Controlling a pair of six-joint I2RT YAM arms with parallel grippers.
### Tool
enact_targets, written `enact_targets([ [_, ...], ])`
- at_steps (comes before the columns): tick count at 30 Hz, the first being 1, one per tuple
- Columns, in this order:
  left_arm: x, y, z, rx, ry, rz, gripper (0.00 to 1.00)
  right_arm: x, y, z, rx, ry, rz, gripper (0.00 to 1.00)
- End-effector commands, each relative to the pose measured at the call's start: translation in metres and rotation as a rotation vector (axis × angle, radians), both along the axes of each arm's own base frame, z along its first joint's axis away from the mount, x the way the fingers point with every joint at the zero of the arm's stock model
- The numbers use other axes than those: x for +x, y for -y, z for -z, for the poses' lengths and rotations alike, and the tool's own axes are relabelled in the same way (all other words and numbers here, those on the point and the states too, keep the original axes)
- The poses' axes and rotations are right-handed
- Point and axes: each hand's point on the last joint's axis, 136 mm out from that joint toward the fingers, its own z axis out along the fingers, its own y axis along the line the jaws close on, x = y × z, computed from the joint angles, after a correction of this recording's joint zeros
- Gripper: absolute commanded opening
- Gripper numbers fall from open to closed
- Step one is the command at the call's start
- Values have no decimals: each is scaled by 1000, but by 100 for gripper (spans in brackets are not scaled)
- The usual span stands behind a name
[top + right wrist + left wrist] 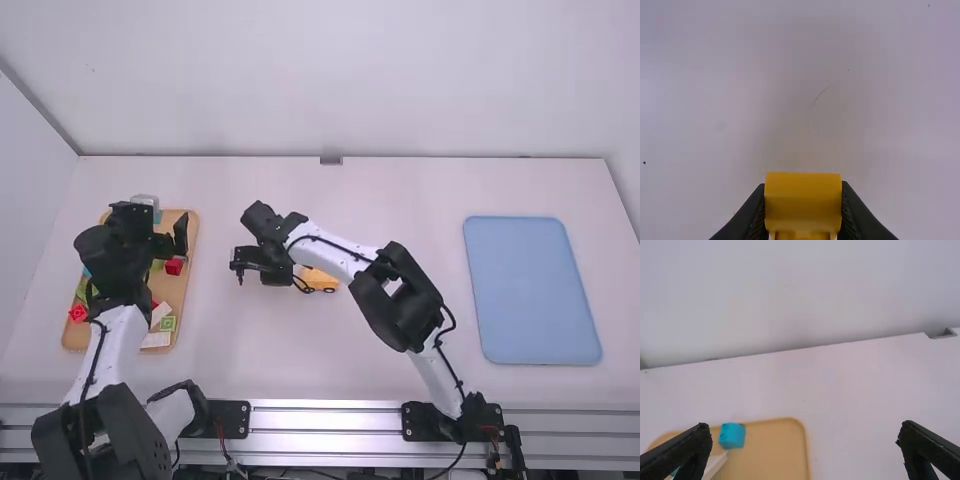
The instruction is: Assemble lego blocks to make yellow taxi
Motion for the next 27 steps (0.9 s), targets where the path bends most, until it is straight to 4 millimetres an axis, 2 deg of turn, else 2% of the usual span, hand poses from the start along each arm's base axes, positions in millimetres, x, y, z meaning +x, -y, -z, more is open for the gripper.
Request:
enact_targets([
  [1,-2,0,-2,-5,7,-6,99,-3,1,7,-6,-17,2,0],
  [15,-2,-1,-2,-7,6,-9,99,-5,2,18,-3,-5,-1,0],
  [20,-2,5,-2,-14,9,22,99,0,3,19,9,-2,15,15],
  [27,-2,5,-2,-14,8,21,99,0,3,23,12,5,14,18],
])
